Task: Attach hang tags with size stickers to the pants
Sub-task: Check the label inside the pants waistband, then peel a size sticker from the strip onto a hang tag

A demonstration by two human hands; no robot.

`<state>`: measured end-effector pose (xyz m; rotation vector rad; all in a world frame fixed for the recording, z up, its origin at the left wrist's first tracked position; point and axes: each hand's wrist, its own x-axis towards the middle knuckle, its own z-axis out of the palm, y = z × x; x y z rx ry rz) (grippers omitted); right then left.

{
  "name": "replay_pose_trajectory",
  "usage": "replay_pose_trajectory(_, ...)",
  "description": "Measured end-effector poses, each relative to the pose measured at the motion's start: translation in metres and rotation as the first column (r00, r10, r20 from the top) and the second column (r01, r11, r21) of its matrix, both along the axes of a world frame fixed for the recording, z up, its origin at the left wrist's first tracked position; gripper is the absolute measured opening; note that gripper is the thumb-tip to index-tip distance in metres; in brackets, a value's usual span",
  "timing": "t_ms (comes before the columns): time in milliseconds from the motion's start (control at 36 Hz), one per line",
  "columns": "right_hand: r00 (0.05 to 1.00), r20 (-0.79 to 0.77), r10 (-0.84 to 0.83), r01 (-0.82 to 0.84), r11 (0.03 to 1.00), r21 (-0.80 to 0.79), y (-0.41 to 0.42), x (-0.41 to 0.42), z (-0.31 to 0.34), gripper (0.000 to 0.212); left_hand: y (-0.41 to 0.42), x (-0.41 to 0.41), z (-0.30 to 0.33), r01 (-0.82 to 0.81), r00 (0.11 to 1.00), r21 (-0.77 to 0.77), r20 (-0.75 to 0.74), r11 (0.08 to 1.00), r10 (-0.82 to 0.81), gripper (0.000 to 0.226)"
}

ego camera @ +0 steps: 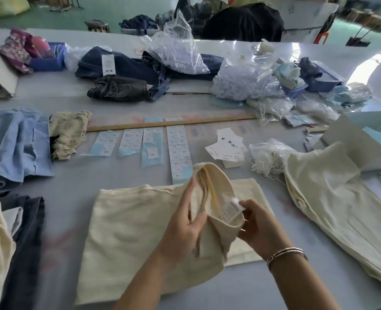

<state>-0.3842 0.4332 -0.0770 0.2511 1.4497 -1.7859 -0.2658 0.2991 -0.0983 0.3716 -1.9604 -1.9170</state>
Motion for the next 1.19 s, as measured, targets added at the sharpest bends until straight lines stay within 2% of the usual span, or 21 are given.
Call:
replay_pose_trajectory(56, 0.994, 0.037, -0.1, 0.097, 0.993, 0.065, 0.016, -0.018, -0.011, 0.025, 0.018, -0.007, -0.008, 0.233, 0.97, 0.161, 0.03, 0.959, -0.241, 0.087)
replay_pose_trajectory(83, 0.992, 0.036, -0.124, 0.12, 0.986, 0.112, 0.025, -0.027, -0.02, 0.028, 0.026, -0.011, -0.012, 0.321, 0.939, 0.18, 0.065, 0.93, -0.337, 0.09)
replay_pose_trajectory(167, 0.997, -0.03, -0.068, 0.073, 0.951, 0.301, 0.053, -0.044, -0.05, 0.03, 0.042, -0.02, -0.025, 0.478, 0.839, 0.133, 0.222, 0.868, -0.496, 0.072)
replay_pose_trajectory(222, 0.998, -0.064, 0.025, 0.006, 0.899, 0.438, 0.066, -0.051, -0.069, 0.03, 0.042, -0.029, -0.036, 0.532, 0.796, -0.043, 0.364, 0.846, -0.483, 0.054)
replay_pose_trajectory(306, 0.95, -0.257, 0.177, 0.034, 0.76, 0.649, 0.068, -0.078, -0.085, 0.039, 0.031, -0.046, -0.063, 0.483, 0.807, -0.346, 0.534, 0.804, -0.255, 0.051)
replay_pose_trajectory(389, 0.739, -0.517, 0.433, 0.092, 0.695, 0.713, 0.038, -0.112, -0.08, 0.035, 0.016, -0.067, -0.095, 0.416, 0.721, -0.508, 0.689, 0.755, 0.067, 0.069)
replay_pose_trajectory(472, 0.433, -0.632, 0.643, 0.055, 0.68, 0.731, -0.013, -0.142, -0.07, 0.027, 0.008, -0.083, -0.125, 0.385, 0.586, -0.495, 0.783, 0.779, 0.208, 0.098)
replay_pose_trajectory(528, 0.259, -0.613, 0.747, 0.035, 0.627, 0.778, -0.052, -0.162, -0.068, 0.035, 0.005, -0.09, -0.141, 0.4, 0.509, -0.467, 0.829, 0.788, 0.232, 0.119)
replay_pose_trajectory(556, 0.2, -0.58, 0.789, 0.032, 0.587, 0.809, -0.07, -0.171, -0.068, 0.043, 0.005, -0.093, -0.147, 0.418, 0.484, -0.469, 0.84, 0.778, 0.247, 0.128)
replay_pose_trajectory(639, 0.075, -0.484, 0.872, 0.081, 0.478, 0.875, -0.117, -0.196, -0.078, 0.065, 0.007, -0.094, -0.158, 0.411, 0.451, -0.478, 0.846, 0.776, 0.283, 0.136)
replay_pose_trajectory(722, -0.038, -0.4, 0.916, 0.161, 0.401, 0.902, -0.145, -0.214, -0.095, 0.068, 0.007, -0.095, -0.152, 0.376, 0.456, -0.486, 0.838, 0.789, 0.299, 0.137)
replay_pose_trajectory(750, -0.048, -0.377, 0.925, 0.185, 0.38, 0.906, -0.151, -0.218, -0.101, 0.065, 0.008, -0.095, -0.144, 0.369, 0.473, -0.524, 0.817, 0.768, 0.329, 0.143)
replay_pose_trajectory(806, -0.029, -0.339, 0.94, 0.233, 0.336, 0.913, -0.157, -0.224, -0.11, 0.055, 0.006, -0.094, -0.139, 0.338, 0.544, -0.677, 0.708, 0.654, 0.451, 0.153)
replay_pose_trajectory(861, 0.012, -0.31, 0.951, 0.258, 0.296, 0.92, -0.158, -0.228, -0.116, 0.044, 0.007, -0.091, -0.14, 0.226, 0.637, -0.812, 0.541, 0.538, 0.549, 0.138)
replay_pose_trajectory(889, 0.02, -0.304, 0.952, 0.258, 0.289, 0.922, -0.157, -0.23, -0.117, 0.039, 0.007, -0.091, -0.139, 0.216, 0.638, -0.818, 0.531, 0.532, 0.558, 0.135)
replay_pose_trajectory(944, 0.017, -0.321, 0.947, 0.242, 0.308, 0.92, -0.156, -0.232, -0.119, 0.032, 0.007, -0.092, -0.139, 0.236, 0.626, -0.775, 0.582, 0.586, 0.518, 0.138)
replay_pose_trajectory(1000, 0.058, -0.374, 0.926, 0.2, 0.356, 0.913, -0.154, -0.234, -0.118, 0.028, 0.004, -0.096, -0.141, 0.33, 0.549, -0.655, 0.719, 0.68, 0.426, 0.153)
replay_pose_trajectory(1056, 0.142, -0.406, 0.903, 0.172, 0.382, 0.908, -0.151, -0.235, -0.116, 0.028, 0.005, -0.096, -0.152, 0.392, 0.462, -0.5, 0.833, 0.773, 0.304, 0.145)
replay_pose_trajectory(1111, 0.216, -0.448, 0.868, 0.175, 0.417, 0.892, -0.147, -0.237, -0.11, 0.027, 0.005, -0.097, -0.157, 0.392, 0.423, -0.445, 0.864, 0.805, 0.272, 0.136)
replay_pose_trajectory(1139, 0.238, -0.489, 0.839, 0.193, 0.452, 0.871, -0.144, -0.237, -0.105, 0.027, 0.005, -0.097, -0.157, 0.39, 0.423, -0.45, 0.862, 0.804, 0.278, 0.133)
replay_pose_trajectory(1194, 0.233, -0.634, 0.738, 0.232, 0.59, 0.773, -0.141, -0.23, -0.09, 0.028, 0.002, -0.094, -0.151, 0.356, 0.453, -0.468, 0.843, 0.809, 0.289, 0.121)
